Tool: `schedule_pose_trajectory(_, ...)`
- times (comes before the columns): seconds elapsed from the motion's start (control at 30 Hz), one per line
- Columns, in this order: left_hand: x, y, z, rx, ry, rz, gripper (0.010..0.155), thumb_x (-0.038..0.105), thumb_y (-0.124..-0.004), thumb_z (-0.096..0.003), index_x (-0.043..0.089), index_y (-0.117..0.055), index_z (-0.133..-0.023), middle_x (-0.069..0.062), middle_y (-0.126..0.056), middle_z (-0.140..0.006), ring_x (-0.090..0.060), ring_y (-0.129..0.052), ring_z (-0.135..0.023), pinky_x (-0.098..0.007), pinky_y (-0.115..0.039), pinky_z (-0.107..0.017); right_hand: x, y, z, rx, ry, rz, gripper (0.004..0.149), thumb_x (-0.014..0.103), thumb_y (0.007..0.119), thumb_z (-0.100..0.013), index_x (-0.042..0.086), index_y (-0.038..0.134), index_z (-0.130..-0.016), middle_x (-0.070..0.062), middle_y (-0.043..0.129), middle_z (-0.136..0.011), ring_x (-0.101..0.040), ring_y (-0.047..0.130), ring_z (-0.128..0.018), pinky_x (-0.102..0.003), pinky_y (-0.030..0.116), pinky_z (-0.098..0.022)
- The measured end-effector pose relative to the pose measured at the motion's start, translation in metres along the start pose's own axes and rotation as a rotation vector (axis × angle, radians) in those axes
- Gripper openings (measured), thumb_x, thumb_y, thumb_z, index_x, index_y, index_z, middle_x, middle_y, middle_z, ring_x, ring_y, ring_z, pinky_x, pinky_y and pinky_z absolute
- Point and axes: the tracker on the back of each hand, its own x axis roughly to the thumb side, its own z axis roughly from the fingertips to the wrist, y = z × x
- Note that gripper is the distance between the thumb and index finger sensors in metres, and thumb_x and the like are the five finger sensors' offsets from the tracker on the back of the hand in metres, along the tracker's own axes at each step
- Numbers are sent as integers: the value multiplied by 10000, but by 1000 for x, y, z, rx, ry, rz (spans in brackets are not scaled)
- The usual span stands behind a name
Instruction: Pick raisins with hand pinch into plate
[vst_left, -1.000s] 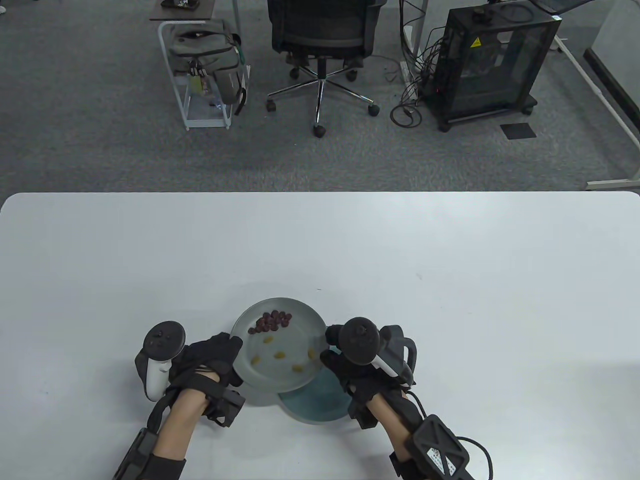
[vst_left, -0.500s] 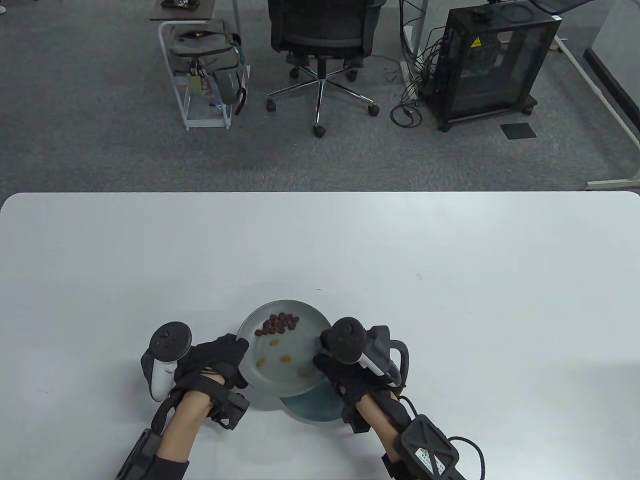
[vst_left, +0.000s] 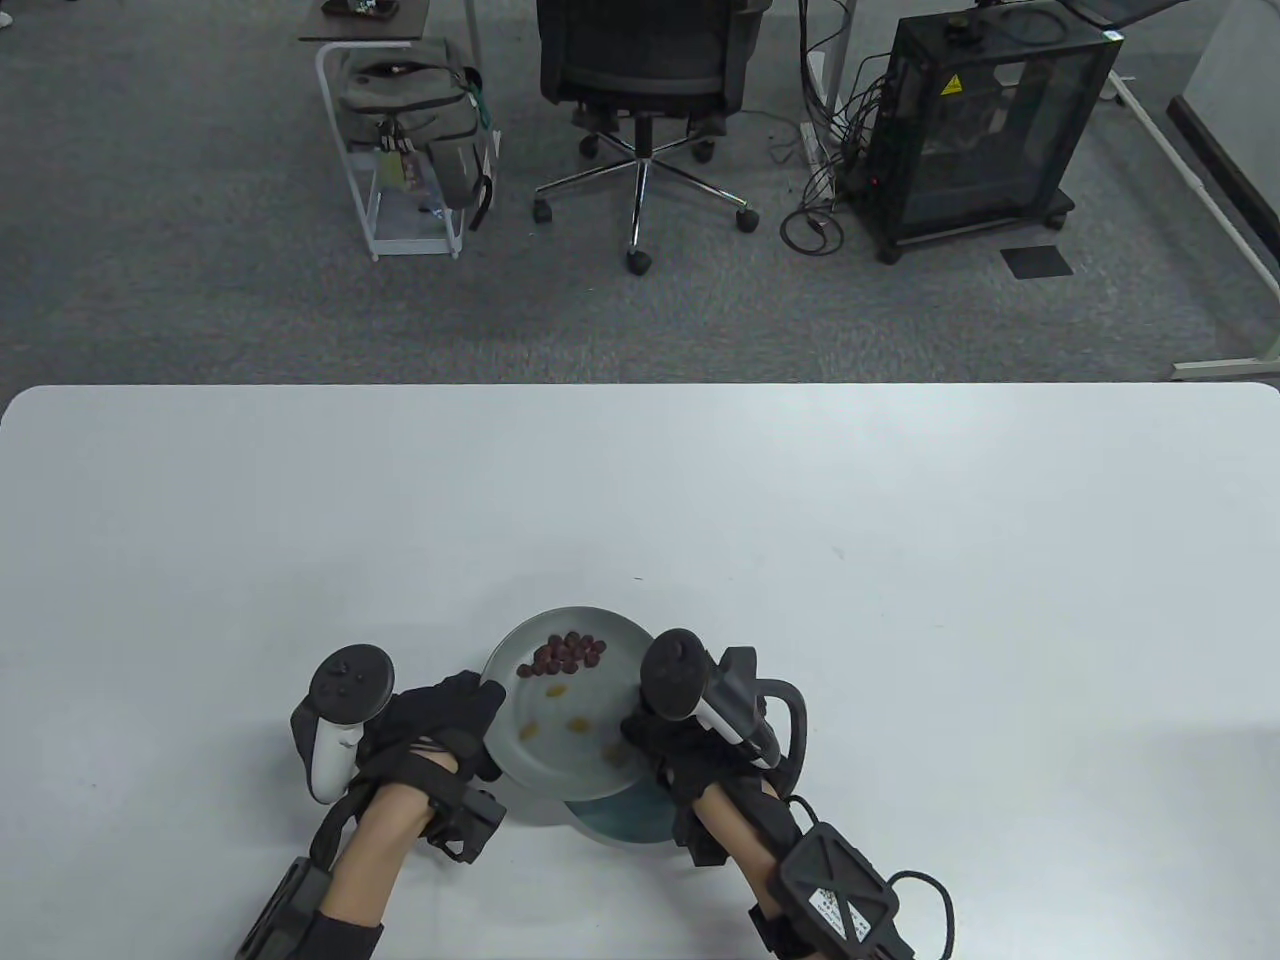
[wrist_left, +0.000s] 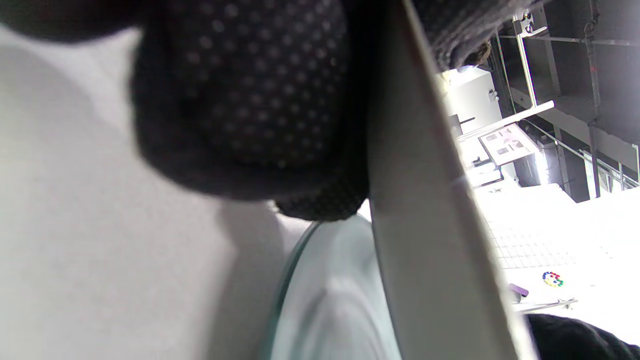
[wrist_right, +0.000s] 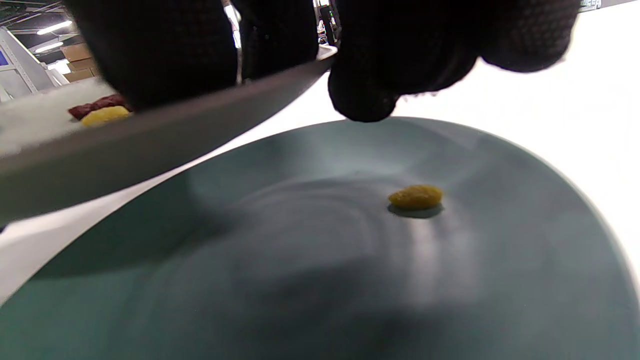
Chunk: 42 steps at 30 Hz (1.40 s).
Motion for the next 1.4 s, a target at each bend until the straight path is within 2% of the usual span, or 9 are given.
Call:
schedule_pose_trajectory(0.23,0,-1,0,-6,5,-2,511,319,-776,-497,-104,-785,-784,-145,-1124,-505,-247,-1086,-148,-398,-856,-149,2,1,-1,-7,3,19,474,436,984,-392,206,895,-797,-211,936,-797,-405,887,-605,-523,785,-475)
schedule_pose_trajectory(0.47,0,-1,0,-7,5,-3,512,320,-776,-497,-102,-785,-787,-147,-1125,-507,-247,-1087,-150,-398,-856,-150,2,1,-1,-11,1,2,466,386,984,-399,150,872,-786,-217,935,-785,-404,883,-598,-527,780,-472)
schedule_pose_trajectory(0.77,-2,-2,0,-7,29,9,510,320,-775,-497,-103,-787,-783,-142,-1127,-507,-242,-1090,-150,-397,-858,-145,-5,-1,-2,-23,-9,-50,469,403,968,-406,135,857,-775,-187,934,-814,-395,889,-630,-514,792,-481)
schedule_pose_trajectory(0.9,-3,3,-1,9,33,28,510,320,-774,-498,-103,-787,-783,-141,-1127,-506,-242,-1090,-149,-397,-858,-147,-11,-11,3,-70,-16,-132,469,403,960,-410,129,855,-775,-198,910,-849,-411,874,-663,-514,786,-491)
schedule_pose_trajectory(1.03,-5,5,-2,16,33,29,512,322,-772,-498,-102,-785,-784,-137,-1126,-509,-239,-1091,-152,-395,-859,-148,-18,-24,9,-130,-23,-212,483,408,967,-396,118,863,-767,-177,937,-805,-394,896,-622,-509,797,-477)
schedule_pose_trajectory(1.2,-5,8,-1,35,38,40,512,321,-773,-498,-104,-785,-783,-142,-1126,-509,-241,-1091,-152,-396,-858,-148,-29,-34,12,-113,-8,-216,467,410,958,-412,129,861,-771,-169,944,-776,-378,895,-604,-505,795,-471)
schedule_pose_trajectory(1.4,-6,14,1,62,40,60,513,321,-772,-498,-106,-784,-781,-139,-1126,-508,-241,-1090,-151,-395,-858,-147,-43,-34,9,-80,20,-217,481,406,964,-407,113,863,-775,-164,952,-747,-368,898,-579,-503,794,-460)
